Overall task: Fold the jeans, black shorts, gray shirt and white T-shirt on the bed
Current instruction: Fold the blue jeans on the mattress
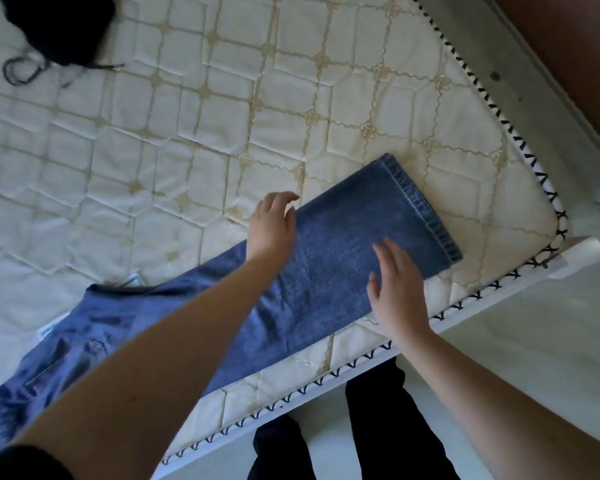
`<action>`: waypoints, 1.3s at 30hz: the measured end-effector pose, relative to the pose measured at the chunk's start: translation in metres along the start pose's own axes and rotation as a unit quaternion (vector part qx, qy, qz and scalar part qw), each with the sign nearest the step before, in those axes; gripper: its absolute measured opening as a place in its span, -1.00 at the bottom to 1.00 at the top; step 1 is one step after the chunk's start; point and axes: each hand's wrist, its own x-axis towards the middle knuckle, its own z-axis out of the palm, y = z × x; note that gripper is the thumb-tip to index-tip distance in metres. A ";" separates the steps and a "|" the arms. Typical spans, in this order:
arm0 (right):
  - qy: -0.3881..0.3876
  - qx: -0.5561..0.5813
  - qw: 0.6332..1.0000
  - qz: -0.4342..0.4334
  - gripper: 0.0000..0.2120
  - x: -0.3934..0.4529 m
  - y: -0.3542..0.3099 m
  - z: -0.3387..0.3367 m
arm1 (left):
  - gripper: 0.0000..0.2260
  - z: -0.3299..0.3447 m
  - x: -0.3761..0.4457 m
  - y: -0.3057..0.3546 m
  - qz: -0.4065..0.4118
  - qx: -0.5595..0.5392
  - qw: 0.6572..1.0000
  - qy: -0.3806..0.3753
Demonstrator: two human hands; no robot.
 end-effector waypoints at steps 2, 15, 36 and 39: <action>-0.055 -0.003 0.997 -0.049 -0.53 -0.008 -0.021 0.022 | -0.79 -0.015 -0.039 -0.037 -0.034 0.022 0.999 0.019; -0.191 -0.096 0.930 -0.300 -0.37 -0.038 -0.173 0.149 | -0.45 -0.074 -0.179 -0.204 -0.100 0.189 0.977 -0.013; -0.061 -0.060 0.960 -0.266 -0.62 -0.005 -0.221 0.147 | -0.81 -0.158 -0.122 -0.308 -0.042 0.237 0.971 -0.013; -0.097 -0.066 0.936 -0.333 -0.61 -0.001 -0.255 0.166 | -0.79 -0.164 -0.124 -0.314 -0.030 0.178 0.983 0.037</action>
